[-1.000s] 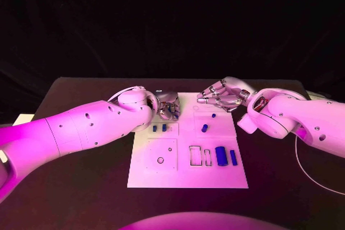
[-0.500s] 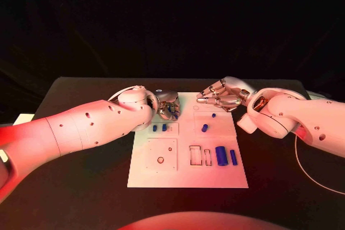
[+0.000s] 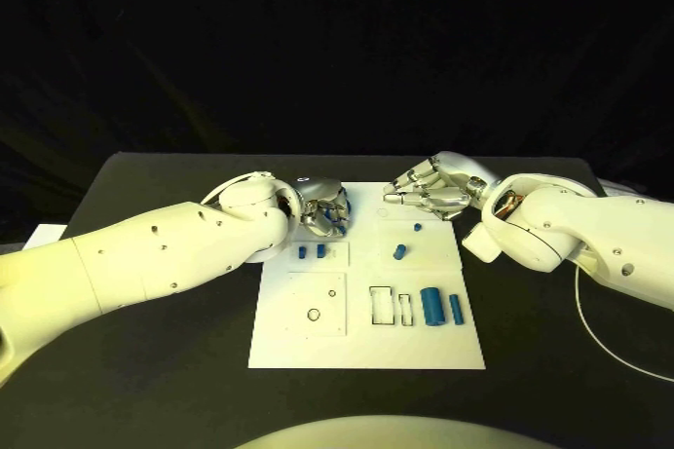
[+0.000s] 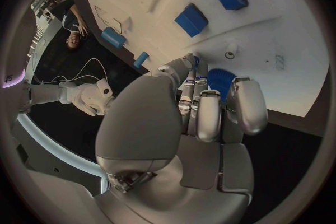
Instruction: Assemble the parts on the task board
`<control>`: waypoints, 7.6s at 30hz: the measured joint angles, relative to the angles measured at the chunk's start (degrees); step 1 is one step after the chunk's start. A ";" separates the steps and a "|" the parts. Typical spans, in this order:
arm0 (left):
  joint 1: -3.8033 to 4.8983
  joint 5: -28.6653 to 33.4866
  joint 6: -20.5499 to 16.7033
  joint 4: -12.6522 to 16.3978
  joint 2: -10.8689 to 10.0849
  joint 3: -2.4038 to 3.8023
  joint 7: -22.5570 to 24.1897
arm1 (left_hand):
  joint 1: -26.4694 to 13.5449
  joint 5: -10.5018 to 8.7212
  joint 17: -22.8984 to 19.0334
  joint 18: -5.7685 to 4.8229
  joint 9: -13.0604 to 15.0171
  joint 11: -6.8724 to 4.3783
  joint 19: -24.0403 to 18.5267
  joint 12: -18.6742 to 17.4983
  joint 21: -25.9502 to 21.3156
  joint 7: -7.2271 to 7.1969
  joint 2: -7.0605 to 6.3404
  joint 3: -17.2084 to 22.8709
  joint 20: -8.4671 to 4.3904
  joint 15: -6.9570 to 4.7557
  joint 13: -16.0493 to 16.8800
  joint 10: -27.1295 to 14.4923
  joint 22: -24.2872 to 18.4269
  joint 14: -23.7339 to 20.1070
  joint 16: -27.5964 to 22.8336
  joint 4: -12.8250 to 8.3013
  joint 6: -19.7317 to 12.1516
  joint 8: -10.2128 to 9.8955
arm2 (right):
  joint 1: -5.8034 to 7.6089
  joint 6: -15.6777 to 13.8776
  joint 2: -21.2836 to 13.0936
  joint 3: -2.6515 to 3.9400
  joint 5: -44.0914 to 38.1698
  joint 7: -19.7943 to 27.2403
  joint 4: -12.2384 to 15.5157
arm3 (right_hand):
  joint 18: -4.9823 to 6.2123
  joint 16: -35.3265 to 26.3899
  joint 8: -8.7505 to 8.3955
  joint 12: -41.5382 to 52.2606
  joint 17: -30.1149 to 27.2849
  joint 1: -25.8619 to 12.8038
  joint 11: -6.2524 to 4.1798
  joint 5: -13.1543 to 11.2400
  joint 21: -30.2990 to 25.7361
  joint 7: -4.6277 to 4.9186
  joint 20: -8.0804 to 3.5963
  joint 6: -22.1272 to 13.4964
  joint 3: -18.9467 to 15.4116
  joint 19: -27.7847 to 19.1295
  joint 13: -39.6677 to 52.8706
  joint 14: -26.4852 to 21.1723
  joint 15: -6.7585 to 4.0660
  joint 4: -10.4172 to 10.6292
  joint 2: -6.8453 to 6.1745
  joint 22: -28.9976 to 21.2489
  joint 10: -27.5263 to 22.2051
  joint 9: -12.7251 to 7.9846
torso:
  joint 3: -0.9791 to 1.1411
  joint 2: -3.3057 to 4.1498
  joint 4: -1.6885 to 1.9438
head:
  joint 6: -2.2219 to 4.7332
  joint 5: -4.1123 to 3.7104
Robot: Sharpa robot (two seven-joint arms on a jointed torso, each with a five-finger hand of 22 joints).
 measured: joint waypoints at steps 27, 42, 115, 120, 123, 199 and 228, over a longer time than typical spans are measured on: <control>0.37 4.68 1.23 4.03 -7.16 1.71 -1.85 | -1.33 0.00 -0.22 0.00 -0.34 0.22 0.00 -0.63 0.44 0.20 -0.73 0.60 0.01 0.00 0.02 0.19 -0.01 0.00 0.00 -0.29 0.19 -0.06 | -0.01 0.00 -0.14 0.00 0.00 0.00 -0.07 | 0.00 0.00 0.00 0.00 0.03 0.00 0.00 0.00 0.00 0.00 0.00 0.00 0.00 0.00 -0.01 0.00 0.00 0.00 0.00 0.00 0.00 0.00 | 0.07 -0.26 0.29 | 0.49 0.65; -0.23 3.67 2.63 2.62 -6.17 1.40 -2.03 | -1.33 -0.01 -0.22 0.01 -0.35 0.22 0.00 -0.63 0.44 0.19 -0.73 0.60 0.01 0.00 0.01 0.18 -0.01 0.00 0.00 -0.29 0.18 -0.07 | -0.08 0.01 -0.06 0.00 0.00 0.00 -0.10 | 0.00 0.00 0.00 0.00 0.02 0.00 0.00 0.00 0.00 0.00 0.00 0.00 0.00 0.00 -0.02 0.00 0.00 0.00 0.00 0.00 0.00 0.00 | 0.07 -0.21 0.23 | 0.19 0.68; 1.15 36.30 -2.93 6.99 -16.82 1.76 7.89 | -3.80 -0.01 -29.23 4.93 -6.78 2.57 -11.60 1.93 -36.76 2.57 -1.40 3.15 2.09 2.38 -2.28 -7.49 -11.98 -11.22 -16.40 -3.63 -6.44 1.80 | 0.29 2.09 -2.46 0.06 -26.25 -7.02 -1.34 | 2.24 -11.32 0.22 -45.57 -8.23 11.72 1.30 -5.50 -8.25 -0.02 0.94 5.58 11.62 -4.15 -48.34 -0.10 0.94 -8.97 -2.51 -11.78 -9.73 0.09 | -0.02 -0.64 0.10 | 1.02 -0.06; 0.69 56.43 -4.09 9.22 -17.98 1.07 12.75 | -3.90 -0.01 -32.99 4.94 -6.82 2.06 -13.42 4.23 -40.77 2.44 -0.85 2.54 1.95 1.96 -1.60 -5.34 -13.89 -13.45 -18.64 -3.87 -5.53 2.17 | 0.16 3.71 -2.03 0.05 -37.62 -11.74 -0.37 | 2.24 -11.97 -0.01 -46.74 -8.86 10.55 0.80 -6.96 -8.78 -0.47 0.93 6.05 13.89 -4.16 -52.26 -0.13 0.85 -8.90 -3.68 -12.82 -9.22 0.03 | -0.02 -0.69 0.13 | 1.21 -0.70; 0.23 66.14 -4.42 10.71 -18.79 0.84 15.00 | -3.88 -0.01 -33.57 4.93 -6.88 1.95 -13.42 4.70 -40.78 2.44 -0.87 2.41 1.95 1.96 -1.47 -5.21 -14.00 -13.45 -18.87 -3.86 -5.53 2.17 | 0.07 4.75 -1.66 0.05 -43.01 -13.90 -0.01 | 2.24 -12.24 -0.01 -47.04 -9.30 10.12 0.80 -7.42 -9.21 -0.53 0.90 6.11 14.99 -4.19 -53.87 -0.20 0.38 -8.90 -4.11 -13.44 -9.22 0.03 | -0.03 -0.71 0.13 | 1.28 -1.06; -0.45 84.66 -5.13 14.40 -20.77 0.64 21.59 | -3.73 0.20 -36.27 4.91 -7.08 1.96 -13.62 6.07 -41.56 2.23 -0.27 1.24 1.75 1.97 -1.14 -5.26 -14.44 -14.63 -20.19 -4.75 -5.35 2.39 | -3.33 2.11 1.54 0.51 -53.08 -16.43 -0.10 | 3.13 -12.82 0.65 -47.28 -10.81 8.75 2.34 -10.51 -10.38 -0.84 -0.42 11.70 32.69 -3.66 -60.30 0.01 -0.21 -12.43 -4.83 -14.30 -3.20 1.33 | -0.03 -0.68 0.10 | 0.62 -1.77; -0.48 84.60 -5.04 14.99 -19.86 0.64 21.28 | -3.50 0.41 -36.75 4.90 -7.13 2.27 -13.82 6.28 -41.56 2.44 -0.04 1.23 1.55 1.85 -1.16 -5.97 -14.43 -14.95 -20.19 -5.05 -5.56 2.39 | -8.22 -0.93 8.08 0.05 -49.07 -12.86 8.17 | 3.12 -12.64 0.19 -47.71 -10.88 7.67 2.33 -10.17 -10.41 -0.46 -0.41 11.32 35.45 -3.67 -60.18 0.01 -0.21 -14.38 -5.92 -14.27 -3.20 1.33 | -0.19 -0.69 0.16 | -0.47 1.42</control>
